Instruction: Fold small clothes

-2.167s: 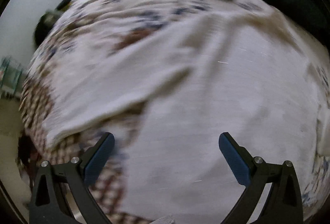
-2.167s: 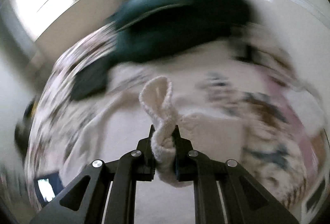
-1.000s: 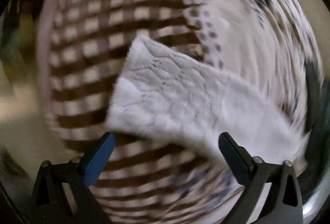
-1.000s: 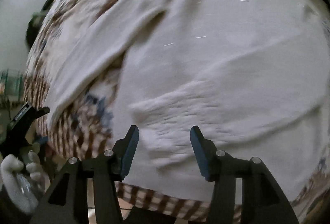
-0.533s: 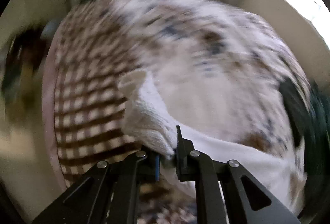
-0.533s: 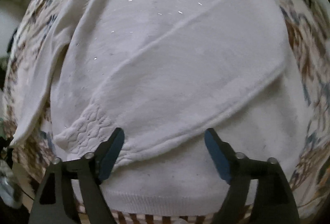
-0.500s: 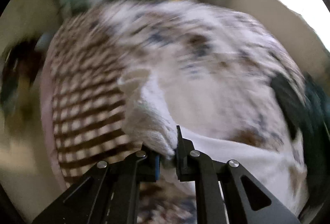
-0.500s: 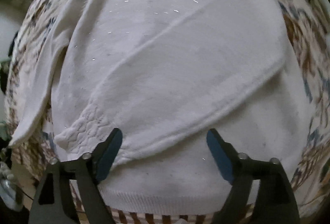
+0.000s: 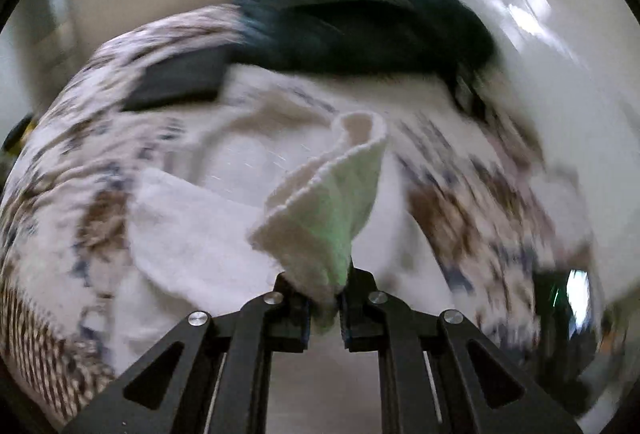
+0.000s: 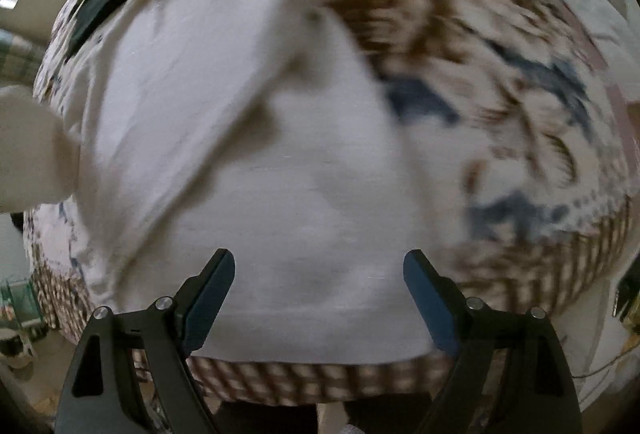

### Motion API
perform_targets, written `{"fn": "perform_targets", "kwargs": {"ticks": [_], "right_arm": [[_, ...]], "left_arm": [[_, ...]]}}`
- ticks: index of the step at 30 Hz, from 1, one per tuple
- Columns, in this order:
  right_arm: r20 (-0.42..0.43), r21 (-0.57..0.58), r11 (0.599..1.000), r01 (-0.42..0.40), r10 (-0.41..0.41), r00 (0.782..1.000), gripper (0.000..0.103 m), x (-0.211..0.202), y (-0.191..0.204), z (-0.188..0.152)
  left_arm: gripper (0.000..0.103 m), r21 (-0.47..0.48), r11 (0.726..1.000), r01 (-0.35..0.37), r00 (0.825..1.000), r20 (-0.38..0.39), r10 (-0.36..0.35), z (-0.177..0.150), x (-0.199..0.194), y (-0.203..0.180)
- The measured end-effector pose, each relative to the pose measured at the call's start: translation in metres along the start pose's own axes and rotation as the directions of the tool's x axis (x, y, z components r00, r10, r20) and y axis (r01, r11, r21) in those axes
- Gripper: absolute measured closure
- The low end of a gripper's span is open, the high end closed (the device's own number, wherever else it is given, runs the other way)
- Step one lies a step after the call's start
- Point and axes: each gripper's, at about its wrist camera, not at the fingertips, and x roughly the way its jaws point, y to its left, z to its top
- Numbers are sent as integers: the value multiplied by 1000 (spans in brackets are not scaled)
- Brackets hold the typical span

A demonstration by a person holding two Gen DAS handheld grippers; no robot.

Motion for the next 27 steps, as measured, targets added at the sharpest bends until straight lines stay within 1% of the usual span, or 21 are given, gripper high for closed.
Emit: {"fn": "perform_targets", "kwargs": {"ticks": [2,4,5,7,8,9,10,11,12,14,15,16,17,18,20,21,22,23,24,26,27], "right_arm": [[-10,24,1000,7,-7,1000,15,-3,-29,1],[-24,42,999,11,-10,1000,15,-1,-53,-3],[-27,44,999,12,-11,1000,15,0,-60,-4],[-37,47,999,5,-4,999,15,0,-75,-6],[-42,51,999,-2,4,999,15,-1,-82,-7],[-42,57,998,-13,15,999,15,-4,-89,-6],[-37,70,997,-32,35,999,15,-8,-96,-5],[-32,85,995,-46,49,998,15,-13,-104,-4],[-19,108,991,-74,76,997,15,-20,-112,-2],[20,150,979,-137,135,991,15,-31,-122,2],[33,160,974,-161,157,987,15,-36,-126,2],[49,170,964,-205,199,979,15,-38,-125,6],[57,175,952,-251,244,968,15,-37,-121,11],[47,169,947,-273,269,962,15,-32,-110,16],[8,152,952,-267,269,963,15,-18,-91,20],[-1,145,955,-260,263,965,15,-10,-85,21],[-17,138,962,-237,242,970,16,0,-77,20],[-40,131,968,-212,219,975,22,11,-71,18],[-59,126,971,-206,214,975,28,20,-66,15],[-115,83,989,-122,131,985,57,43,-58,8],[-122,68,993,-93,100,987,61,49,-57,5]], "left_arm": [[94,60,998,19,998,-63,-15,-13,23,-26],[93,87,996,20,994,-111,-11,-23,38,-36],[90,95,995,29,990,-137,-16,-27,46,-45],[89,86,994,68,976,-214,-48,-32,60,-47],[77,67,993,94,970,-232,-76,-33,60,-46],[58,47,992,115,964,-246,-100,-35,59,-44],[49,25,991,129,959,-256,-118,-39,58,-41],[33,-11,991,134,957,-260,-132,-40,51,-29],[28,-34,991,129,958,-255,-133,-44,45,-19],[27,-93,991,95,960,-253,-116,-51,32,9],[24,-133,989,60,962,-256,-93,-57,23,30],[24,-161,987,25,964,-257,-66,-62,17,46],[23,-196,980,-31,963,-267,-23,-71,10,71],[23,-213,975,-69,960,-280,7,-77,9,86],[23,-243,957,-159,948,-310,79,-92,7,121],[23,-252,944,-213,933,-339,120,-103,10,140],[23,-258,933,-251,920,-363,147,-111,14,154],[23,-267,918,-294,907,-381,179,-121,18,168],[23,-274,899,-341,891,-401,215,-132,23,184],[23,-297,878,-376,871,-436,225,-147,35,203],[23,-308,869,-388,864,-450,227,-153,41,210]]}}
